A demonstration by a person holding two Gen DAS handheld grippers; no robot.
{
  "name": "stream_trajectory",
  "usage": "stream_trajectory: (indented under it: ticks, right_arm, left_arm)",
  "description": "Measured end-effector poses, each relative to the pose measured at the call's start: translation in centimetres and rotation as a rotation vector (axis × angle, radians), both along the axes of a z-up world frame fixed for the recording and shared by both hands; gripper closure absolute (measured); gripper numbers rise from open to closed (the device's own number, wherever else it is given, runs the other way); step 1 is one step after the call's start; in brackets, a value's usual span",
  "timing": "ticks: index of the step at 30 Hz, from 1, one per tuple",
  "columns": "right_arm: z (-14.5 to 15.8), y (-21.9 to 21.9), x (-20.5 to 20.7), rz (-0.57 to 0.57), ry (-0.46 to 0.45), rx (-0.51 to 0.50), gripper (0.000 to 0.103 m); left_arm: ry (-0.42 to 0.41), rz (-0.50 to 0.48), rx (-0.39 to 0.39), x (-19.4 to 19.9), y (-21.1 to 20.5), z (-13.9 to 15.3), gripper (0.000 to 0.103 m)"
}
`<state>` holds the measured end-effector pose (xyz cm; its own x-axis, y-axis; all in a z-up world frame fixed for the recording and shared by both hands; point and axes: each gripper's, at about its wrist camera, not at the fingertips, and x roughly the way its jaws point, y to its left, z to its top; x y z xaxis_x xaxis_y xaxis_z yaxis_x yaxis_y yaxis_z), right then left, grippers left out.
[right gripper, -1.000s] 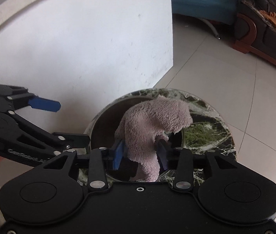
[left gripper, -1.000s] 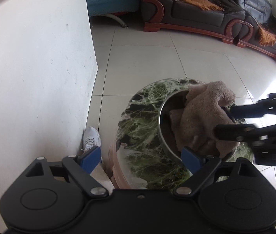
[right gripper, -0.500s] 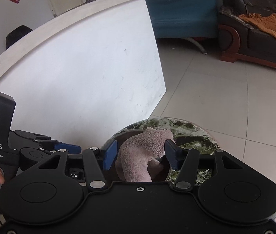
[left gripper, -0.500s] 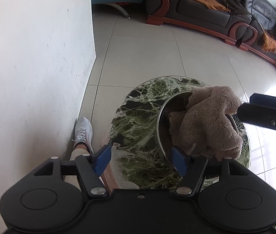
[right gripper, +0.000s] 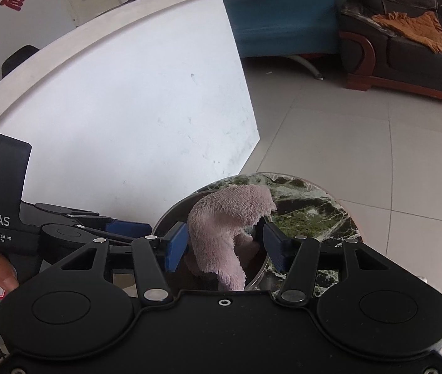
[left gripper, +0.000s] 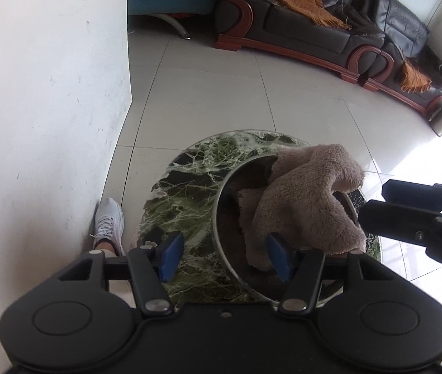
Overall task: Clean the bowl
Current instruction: 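Lower the towel into the bowl with the right gripper while the left grips the rim, then wipe the bowl interior with the towel in the right gripper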
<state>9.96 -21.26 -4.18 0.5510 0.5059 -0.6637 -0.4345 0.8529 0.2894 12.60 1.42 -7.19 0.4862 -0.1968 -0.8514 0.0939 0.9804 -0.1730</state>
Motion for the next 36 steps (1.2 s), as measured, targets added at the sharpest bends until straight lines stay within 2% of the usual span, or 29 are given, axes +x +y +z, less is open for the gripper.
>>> stream_trajectory:
  ticks: [3,6,9,11,14,22,32,36]
  right_arm:
    - [0.0,-0.1,0.0,-0.005,-0.003,0.003,0.050]
    - [0.1,-0.2,-0.1,-0.011,-0.004,0.002,0.050]
    - [0.2,-0.2,-0.2,-0.012,-0.008,-0.001,0.050]
    - [0.2,-0.2,-0.3,-0.014,-0.013,-0.008,0.050]
    - [0.2,-0.2,-0.4,-0.016,-0.012,-0.009,0.050]
    - [0.0,-0.2,-0.5,-0.014,-0.009,-0.024,0.050]
    - [0.3,0.2,-0.7,-0.009,-0.036,-0.064,0.050]
    - [0.4,0.4,-0.7,-0.007,-0.037,-0.070,0.050]
  left_arm:
    - [0.003,0.032,0.017,0.0,0.4,0.1,0.047]
    - [0.031,0.085,-0.031,0.2,1.3,0.0,0.048]
    - [0.049,0.094,-0.069,0.4,1.7,0.0,0.056]
    - [0.058,0.095,-0.090,0.5,1.8,0.1,0.067]
    - [0.072,0.120,-0.120,0.6,2.2,0.1,0.076]
    - [0.068,0.130,-0.136,0.5,2.1,0.3,0.092]
    - [0.058,0.134,-0.113,0.4,1.7,0.3,0.093]
    - [0.076,0.135,-0.129,0.6,1.9,0.0,0.092]
